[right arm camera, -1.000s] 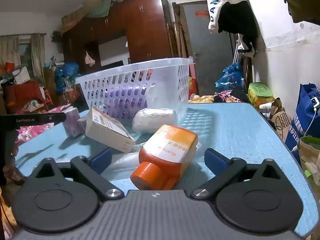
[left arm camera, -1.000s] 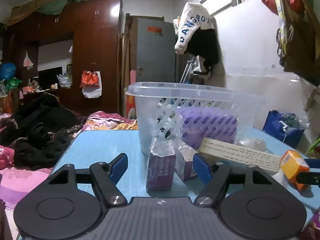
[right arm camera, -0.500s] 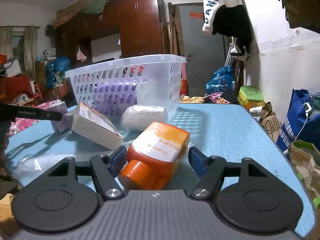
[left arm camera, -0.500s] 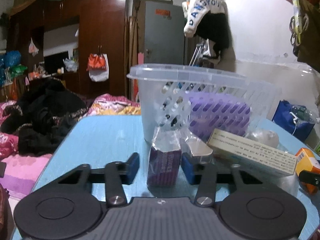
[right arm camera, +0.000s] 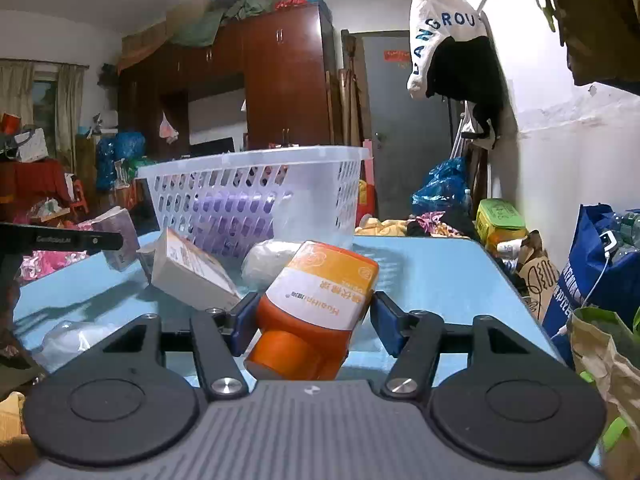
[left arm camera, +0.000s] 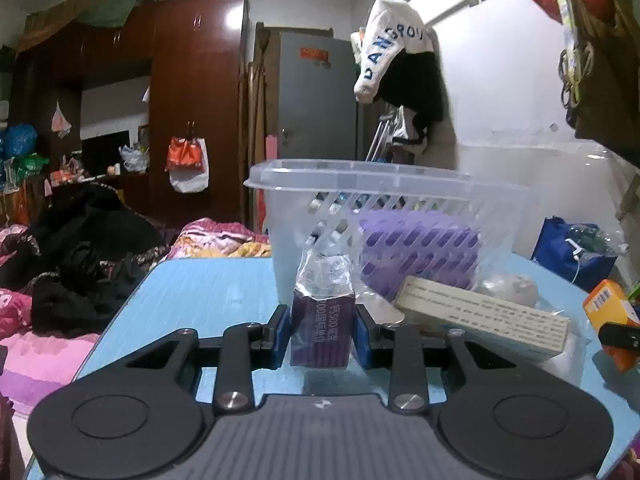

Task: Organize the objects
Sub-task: 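Carry the purple box and orange bottle into the basket and open both tools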

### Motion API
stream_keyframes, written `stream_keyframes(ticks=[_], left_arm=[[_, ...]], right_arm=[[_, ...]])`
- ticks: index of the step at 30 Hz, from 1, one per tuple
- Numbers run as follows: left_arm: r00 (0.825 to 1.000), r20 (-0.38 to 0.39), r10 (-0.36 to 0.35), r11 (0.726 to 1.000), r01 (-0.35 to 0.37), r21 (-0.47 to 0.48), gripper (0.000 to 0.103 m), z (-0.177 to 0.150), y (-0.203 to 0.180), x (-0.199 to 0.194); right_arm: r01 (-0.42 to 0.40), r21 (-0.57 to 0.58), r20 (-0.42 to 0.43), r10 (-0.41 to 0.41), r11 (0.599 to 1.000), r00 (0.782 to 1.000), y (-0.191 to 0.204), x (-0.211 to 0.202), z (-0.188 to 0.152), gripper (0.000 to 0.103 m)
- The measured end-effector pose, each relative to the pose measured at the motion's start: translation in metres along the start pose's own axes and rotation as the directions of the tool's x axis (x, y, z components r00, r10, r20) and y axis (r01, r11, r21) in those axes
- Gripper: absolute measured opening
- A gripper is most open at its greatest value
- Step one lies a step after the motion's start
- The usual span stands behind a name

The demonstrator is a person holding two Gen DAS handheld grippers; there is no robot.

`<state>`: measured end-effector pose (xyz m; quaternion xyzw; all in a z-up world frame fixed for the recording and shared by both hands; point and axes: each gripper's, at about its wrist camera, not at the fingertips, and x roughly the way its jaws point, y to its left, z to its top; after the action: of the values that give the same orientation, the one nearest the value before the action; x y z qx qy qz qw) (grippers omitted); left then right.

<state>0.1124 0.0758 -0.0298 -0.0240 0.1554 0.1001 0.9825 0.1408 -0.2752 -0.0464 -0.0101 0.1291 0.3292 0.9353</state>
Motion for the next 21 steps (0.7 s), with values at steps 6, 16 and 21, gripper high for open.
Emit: stream_keyframes(ticks=[6, 16, 21], left_arm=[[0.999, 0.048, -0.005, 0.998, 0.007, -0.057, 0.037, 0.008, 0.009, -0.015], [0.985, 0.137, -0.101, 0.994, 0.106, -0.027, 0.037, 0.098, -0.005, -0.019], [0.998, 0.048, -0.034, 0.999, 0.034, -0.006, 0.037, 0.148, -0.021, 0.038]], right_arm=[[-0.035, -0.015, 0.023, 0.035, 0.999, 0.999, -0.003, -0.004, 0.022, 0.063], [-0.084, -0.128, 0.081, 0.095, 0.988, 0.992, 0.015, 0.037, 0.142, 0.063], [-0.019, -0.138, -0.087, 0.007, 0.990, 0.996, 0.022, 0.122, 0.182, 0.063]])
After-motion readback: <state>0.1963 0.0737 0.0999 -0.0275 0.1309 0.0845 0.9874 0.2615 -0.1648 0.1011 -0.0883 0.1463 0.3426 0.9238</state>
